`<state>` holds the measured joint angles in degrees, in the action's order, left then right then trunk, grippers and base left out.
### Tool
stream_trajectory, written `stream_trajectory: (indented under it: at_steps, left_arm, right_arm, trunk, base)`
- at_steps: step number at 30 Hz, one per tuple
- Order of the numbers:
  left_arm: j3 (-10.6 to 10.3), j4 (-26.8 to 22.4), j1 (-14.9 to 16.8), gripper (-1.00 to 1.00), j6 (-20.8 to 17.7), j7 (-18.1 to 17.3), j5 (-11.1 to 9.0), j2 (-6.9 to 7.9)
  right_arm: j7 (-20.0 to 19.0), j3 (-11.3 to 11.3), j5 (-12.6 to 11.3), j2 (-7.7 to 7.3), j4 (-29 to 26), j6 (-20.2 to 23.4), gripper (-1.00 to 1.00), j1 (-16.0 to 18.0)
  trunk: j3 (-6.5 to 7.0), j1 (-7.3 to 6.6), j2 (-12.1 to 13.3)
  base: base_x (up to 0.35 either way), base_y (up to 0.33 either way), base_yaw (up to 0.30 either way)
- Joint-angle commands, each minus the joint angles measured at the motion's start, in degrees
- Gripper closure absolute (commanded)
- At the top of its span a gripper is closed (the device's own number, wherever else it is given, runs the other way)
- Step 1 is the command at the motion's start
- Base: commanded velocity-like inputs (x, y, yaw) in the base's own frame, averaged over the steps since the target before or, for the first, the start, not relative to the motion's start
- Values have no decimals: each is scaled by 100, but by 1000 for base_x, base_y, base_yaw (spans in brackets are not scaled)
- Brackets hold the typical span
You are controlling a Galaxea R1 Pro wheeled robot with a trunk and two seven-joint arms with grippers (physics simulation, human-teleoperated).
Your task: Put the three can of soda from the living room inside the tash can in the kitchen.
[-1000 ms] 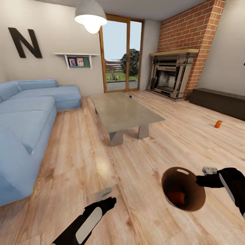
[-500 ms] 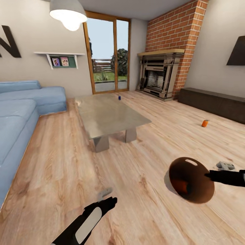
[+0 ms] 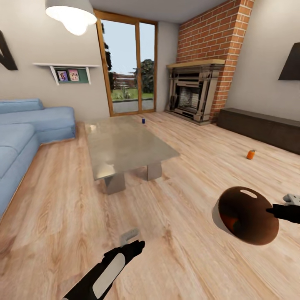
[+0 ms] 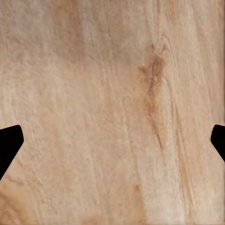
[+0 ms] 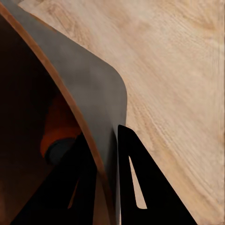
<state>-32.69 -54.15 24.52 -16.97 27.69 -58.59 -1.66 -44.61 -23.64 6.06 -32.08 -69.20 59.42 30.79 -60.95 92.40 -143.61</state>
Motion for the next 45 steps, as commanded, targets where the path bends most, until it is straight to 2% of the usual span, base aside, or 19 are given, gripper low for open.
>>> stream_trajectory:
  at_steps: [1, 5, 9, 12, 14, 19, 21, 25, 29, 35, 41, 45]
  left_arm:
    - [0, 1, 0, -100, 0, -1, 2, 0]
    - [0, 8, 0, -100, 0, -5, 14, -6]
    - [0, 1, 0, -100, 0, -6, 15, -26]
    - [0, 1, 0, -100, 0, 4, 16, -54]
    - [-2, 1, 0, -100, 0, 5, 19, -61]
    - [-1, -29, -3, -100, 0, -9, 19, -57]
    - [-1, -217, -40, -100, 0, -14, 6, -20]
    - [38, -945, -330, -100, -182, -18, -32, 139]
    - [58, -1065, -387, -100, -201, -23, -36, 163]
    - [83, -1303, -500, -100, -193, -66, -38, 206]
    - [93, -1508, -594, -100, -185, -418, -39, 330]
    - [101, -1595, -629, -100, -184, -663, -45, 414]
  right_arm:
    - [-40, 1, -154, 0, -12, 58, 100, -1]
    - [-81, 50, -70, 0, 24, 58, 100, -245]
    - [-87, 77, -77, 3, 47, 58, 100, -288]
    - [-91, 289, -85, 7, 272, 58, 100, -285]
    - [-92, 531, -87, 14, 644, 58, 100, -252]
    - [-92, 660, -87, 21, 913, 58, 100, -216]
    - [-92, 677, -87, 25, 962, 58, 100, -211]
    - [-92, 744, -75, 47, 1011, 58, 100, -216]
    - [-92, 907, -72, 68, 1118, 58, 100, -204]
    - [-80, 1003, -65, 74, 1726, 58, 100, 112]
    - [-32, 1017, -55, 76, 2172, 58, 100, 366]
    - [281, 1020, -55, 101, 2516, 58, 100, 547]
  trunk:
    - [1, -1, 0]
    - [6, -1, 0]
    - [19, -1, 0]
    - [37, -1, 0]
    - [50, -1, 0]
    - [82, -1, 0]
    - [91, -1, 0]
    - [106, -1, 0]
    - [121, -1, 0]
    - [141, -1, 0]
    - [153, -1, 0]
    - [155, -1, 0]
  base:
    - [264, -249, -90]
    - [261, -250, -263]
    - [256, -251, -274]
    - [256, -251, -220]
    - [255, -251, -214]
    - [255, -251, -183]
    - [256, -251, -113]
    - [256, -251, -91]
    - [256, -251, -124]
    - [269, -240, -105]
    - [283, -224, -36]
    - [291, -210, -6]
